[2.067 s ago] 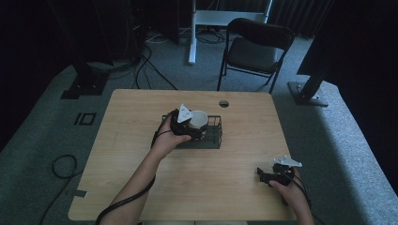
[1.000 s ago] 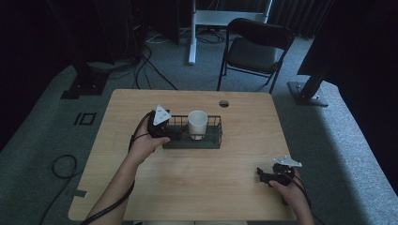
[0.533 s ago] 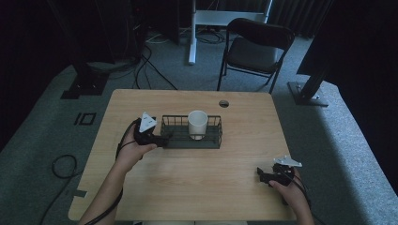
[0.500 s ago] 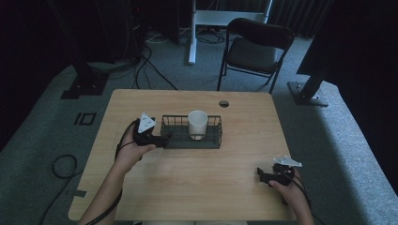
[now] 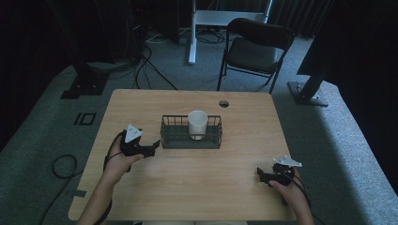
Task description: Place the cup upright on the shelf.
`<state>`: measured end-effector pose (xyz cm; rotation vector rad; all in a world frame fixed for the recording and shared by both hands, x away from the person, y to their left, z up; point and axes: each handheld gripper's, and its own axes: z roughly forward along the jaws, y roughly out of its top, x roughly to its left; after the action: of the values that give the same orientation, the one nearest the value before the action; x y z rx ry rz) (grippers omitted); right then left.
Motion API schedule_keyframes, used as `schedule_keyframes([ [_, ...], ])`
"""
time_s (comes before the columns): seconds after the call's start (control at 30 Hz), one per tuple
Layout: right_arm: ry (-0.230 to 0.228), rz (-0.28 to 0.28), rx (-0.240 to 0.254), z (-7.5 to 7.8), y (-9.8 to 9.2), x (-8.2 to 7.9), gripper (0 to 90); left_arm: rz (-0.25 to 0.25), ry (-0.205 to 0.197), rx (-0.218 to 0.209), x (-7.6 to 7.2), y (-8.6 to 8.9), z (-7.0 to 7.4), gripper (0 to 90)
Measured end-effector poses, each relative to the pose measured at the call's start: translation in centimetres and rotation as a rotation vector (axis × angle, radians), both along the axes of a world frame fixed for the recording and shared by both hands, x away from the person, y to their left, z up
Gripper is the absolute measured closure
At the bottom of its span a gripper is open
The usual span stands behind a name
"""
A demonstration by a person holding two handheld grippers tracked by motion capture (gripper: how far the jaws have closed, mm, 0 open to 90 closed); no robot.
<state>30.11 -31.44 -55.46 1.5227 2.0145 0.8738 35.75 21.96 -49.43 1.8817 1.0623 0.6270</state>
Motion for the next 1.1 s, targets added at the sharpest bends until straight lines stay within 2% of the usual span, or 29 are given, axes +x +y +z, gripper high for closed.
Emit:
schedule_keyframes([
  [0.53,0.0,0.001,-0.002,0.0,0.0,0.0,11.1,0.079,0.11,0.003,-2.5,3.2,-3.2,9.0],
  [0.7,-0.001,0.001,-0.001,0.0,0.0,0.0,11.1,0.099,0.129,0.013,-2.9,3.7,-3.6,9.0],
  [0.73,-0.001,0.002,-0.002,0.0,0.0,0.0,11.1,0.123,0.143,0.017,-3.4,4.1,-3.8,9.0],
  [0.9,-0.001,0.001,-0.002,0.0,0.0,0.0,11.1,0.145,0.164,0.032,-4.1,4.6,-3.9,9.0],
  [0.97,-0.001,0.002,-0.002,0.0,0.0,0.0,11.1,0.168,0.164,0.02,-4.5,4.9,-4.0,9.0],
  [1.03,-0.001,0.002,-0.002,0.0,0.0,0.0,11.1,0.192,0.167,0.04,-4.9,5.3,-4.1,9.0],
  [1.1,-0.001,0.001,-0.002,0.0,0.0,0.0,11.1,0.216,0.177,0.041,-5.3,5.6,-4.3,9.0],
])
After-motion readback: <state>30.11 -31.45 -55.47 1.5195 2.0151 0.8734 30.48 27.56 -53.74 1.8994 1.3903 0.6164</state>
